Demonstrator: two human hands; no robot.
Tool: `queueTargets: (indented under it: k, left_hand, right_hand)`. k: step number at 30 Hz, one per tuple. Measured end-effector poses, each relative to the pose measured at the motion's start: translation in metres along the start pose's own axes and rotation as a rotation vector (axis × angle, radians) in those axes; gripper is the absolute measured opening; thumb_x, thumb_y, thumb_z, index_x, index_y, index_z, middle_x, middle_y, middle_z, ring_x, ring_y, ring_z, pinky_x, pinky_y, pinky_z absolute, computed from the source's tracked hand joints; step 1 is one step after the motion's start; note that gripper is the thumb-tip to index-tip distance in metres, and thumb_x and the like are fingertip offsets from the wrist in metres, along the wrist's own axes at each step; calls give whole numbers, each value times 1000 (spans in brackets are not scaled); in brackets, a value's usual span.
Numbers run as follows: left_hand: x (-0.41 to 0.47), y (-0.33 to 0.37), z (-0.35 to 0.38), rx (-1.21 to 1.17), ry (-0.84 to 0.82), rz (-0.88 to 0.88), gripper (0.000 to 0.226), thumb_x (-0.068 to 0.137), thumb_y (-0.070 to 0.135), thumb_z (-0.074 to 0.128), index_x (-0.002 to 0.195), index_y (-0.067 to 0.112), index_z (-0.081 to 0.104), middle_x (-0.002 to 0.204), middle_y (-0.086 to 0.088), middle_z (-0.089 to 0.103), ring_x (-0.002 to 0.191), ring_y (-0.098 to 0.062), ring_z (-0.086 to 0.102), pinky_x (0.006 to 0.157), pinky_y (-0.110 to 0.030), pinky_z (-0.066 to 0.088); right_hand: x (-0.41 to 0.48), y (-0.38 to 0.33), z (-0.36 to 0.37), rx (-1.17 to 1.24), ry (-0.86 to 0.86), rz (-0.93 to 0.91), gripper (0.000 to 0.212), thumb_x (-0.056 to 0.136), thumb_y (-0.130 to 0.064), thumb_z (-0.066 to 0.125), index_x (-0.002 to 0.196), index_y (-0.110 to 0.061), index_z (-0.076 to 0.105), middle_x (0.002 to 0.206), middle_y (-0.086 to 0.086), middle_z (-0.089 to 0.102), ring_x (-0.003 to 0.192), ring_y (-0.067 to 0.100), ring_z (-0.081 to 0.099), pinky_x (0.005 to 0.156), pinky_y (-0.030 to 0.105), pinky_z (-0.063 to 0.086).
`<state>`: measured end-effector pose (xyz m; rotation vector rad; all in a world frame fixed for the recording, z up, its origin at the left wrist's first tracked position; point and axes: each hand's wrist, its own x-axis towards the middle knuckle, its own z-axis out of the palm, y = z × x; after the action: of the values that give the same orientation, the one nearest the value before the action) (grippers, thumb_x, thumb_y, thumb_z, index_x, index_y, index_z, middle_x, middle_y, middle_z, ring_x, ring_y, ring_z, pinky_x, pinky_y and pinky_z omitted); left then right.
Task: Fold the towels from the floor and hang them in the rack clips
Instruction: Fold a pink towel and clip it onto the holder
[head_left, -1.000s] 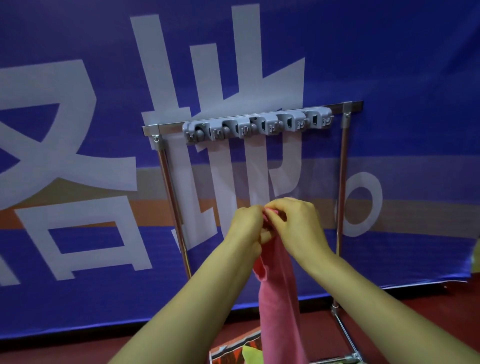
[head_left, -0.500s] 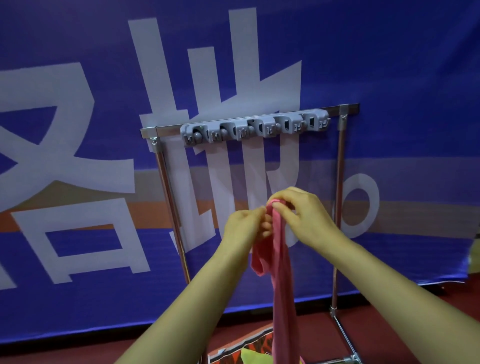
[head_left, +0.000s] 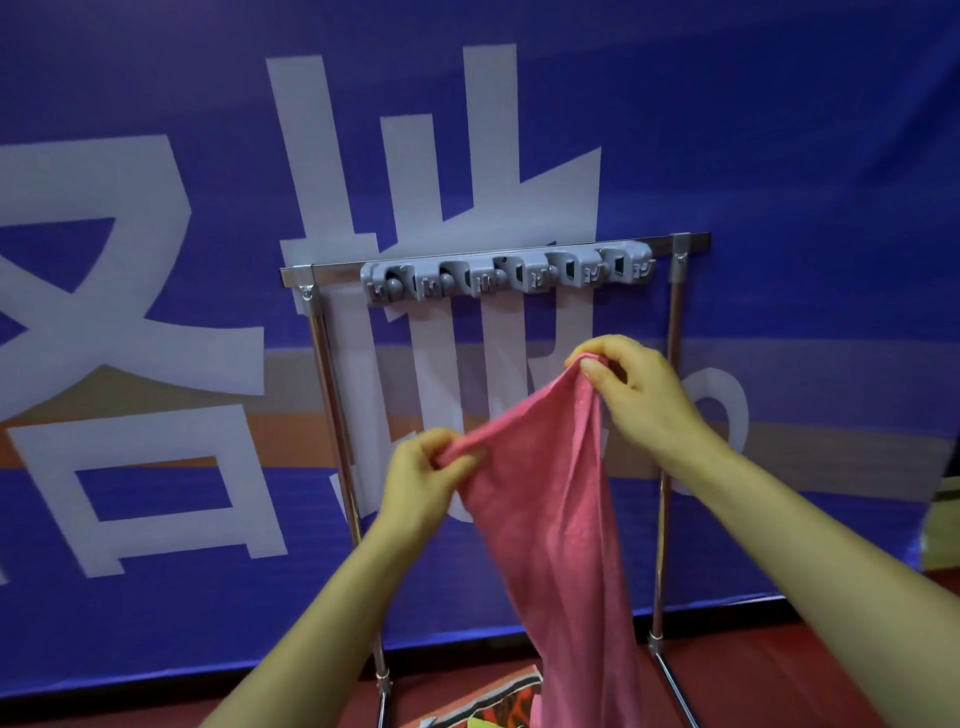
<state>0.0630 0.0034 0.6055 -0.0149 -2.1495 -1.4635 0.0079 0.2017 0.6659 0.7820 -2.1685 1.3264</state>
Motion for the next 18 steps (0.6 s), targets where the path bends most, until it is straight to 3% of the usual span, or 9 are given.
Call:
queueTargets:
  k: [3, 5, 8, 13, 16, 18]
  left_hand:
    - [17, 29, -17, -123, 139, 123, 16, 80, 9, 69, 66, 7, 62, 63, -7, 56, 60, -11, 51, 58, -22, 46]
    - [27, 44, -20, -68, 98, 181, 17, 79, 11, 71, 65, 7, 62, 61, -5, 54, 57, -9, 47, 54, -21, 41]
    - [32, 42, -22, 99, -45, 135, 14, 78, 12, 72, 67, 10, 65, 58, 0, 56, 51, -1, 47, 51, -14, 40]
    - [32, 42, -30, 35, -24, 150, 7, 81, 14, 69, 73, 12, 69, 65, -1, 64, 57, 0, 56, 58, -14, 48]
    - [35, 45, -33, 68, 16, 164, 7, 81, 16, 69, 75, 12, 70, 68, -4, 66, 60, -5, 57, 60, -20, 49]
    - [35, 46, -33, 63, 41, 170, 11, 80, 15, 70, 73, 7, 68, 65, -7, 63, 59, -9, 54, 59, -23, 46]
  right_hand:
    - [0, 1, -11, -138, 156, -125, 18, 92, -5, 49, 96, -8, 66, 93, 0, 60, 87, 11, 54, 76, 9, 39]
    - [-1, 9, -14, -245, 204, -207, 18, 91, -4, 49, 95, -3, 66, 91, 6, 61, 86, 17, 55, 77, 16, 40]
    - [-10, 30, -10, -375, -51, -49, 18, 90, -4, 50, 98, -2, 66, 96, 14, 64, 94, 28, 59, 80, 27, 39]
    - [-14, 21, -9, -138, 119, 55, 18, 93, -8, 48, 101, -8, 64, 98, 2, 63, 91, 14, 55, 78, 22, 39]
    - [-8, 19, -9, -147, 25, 64, 18, 93, -9, 48, 101, -11, 63, 93, -3, 62, 90, 13, 57, 78, 24, 41]
    - [-9, 18, -10, -101, 49, 64, 17, 93, -9, 48, 100, -12, 63, 92, -3, 63, 89, 15, 59, 79, 29, 47]
